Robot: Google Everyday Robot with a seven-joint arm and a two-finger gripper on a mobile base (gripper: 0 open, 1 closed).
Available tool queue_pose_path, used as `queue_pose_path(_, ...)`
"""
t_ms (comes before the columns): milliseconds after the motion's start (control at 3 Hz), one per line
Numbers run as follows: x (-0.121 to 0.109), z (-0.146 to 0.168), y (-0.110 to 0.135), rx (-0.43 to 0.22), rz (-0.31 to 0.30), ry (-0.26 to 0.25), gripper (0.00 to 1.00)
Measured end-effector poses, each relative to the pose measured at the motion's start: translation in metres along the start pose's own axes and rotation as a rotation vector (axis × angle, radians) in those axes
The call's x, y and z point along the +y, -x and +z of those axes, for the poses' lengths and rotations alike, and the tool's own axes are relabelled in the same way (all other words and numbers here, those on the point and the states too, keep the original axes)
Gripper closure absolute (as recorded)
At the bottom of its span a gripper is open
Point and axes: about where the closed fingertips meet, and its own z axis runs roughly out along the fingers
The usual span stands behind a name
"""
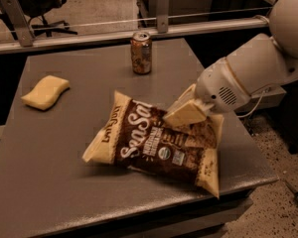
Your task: Move brown chip bag near orange can
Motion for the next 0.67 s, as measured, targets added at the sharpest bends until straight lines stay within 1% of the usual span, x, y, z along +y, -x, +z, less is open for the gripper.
queue_pose_path(333, -0.066, -0.048, -0.013, 0.028, 0.089, -0.127, 1.0)
queue_pose_path(667, -0.12, -0.094, -0.026, 0.039, 0.201, -0.268, 1.0)
